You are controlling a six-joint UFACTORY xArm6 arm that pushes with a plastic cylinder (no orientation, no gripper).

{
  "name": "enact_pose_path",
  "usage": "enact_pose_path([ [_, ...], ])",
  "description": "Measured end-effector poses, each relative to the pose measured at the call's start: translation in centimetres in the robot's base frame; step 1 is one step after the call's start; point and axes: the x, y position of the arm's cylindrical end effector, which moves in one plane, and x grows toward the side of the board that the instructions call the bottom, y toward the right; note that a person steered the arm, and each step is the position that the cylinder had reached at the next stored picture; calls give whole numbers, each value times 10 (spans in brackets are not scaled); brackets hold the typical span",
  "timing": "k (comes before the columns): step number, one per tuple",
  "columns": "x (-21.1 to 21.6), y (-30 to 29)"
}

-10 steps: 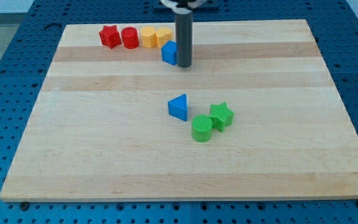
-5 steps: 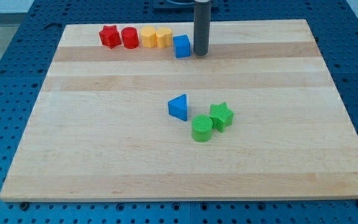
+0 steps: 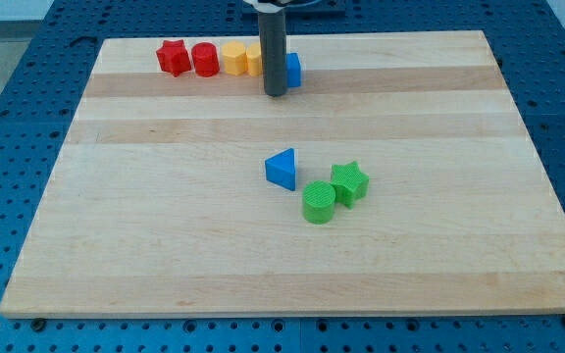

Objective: Move the blue cube towards top center

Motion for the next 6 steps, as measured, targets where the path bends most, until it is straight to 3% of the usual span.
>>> enact_pose_path([
  [6,-31,9],
])
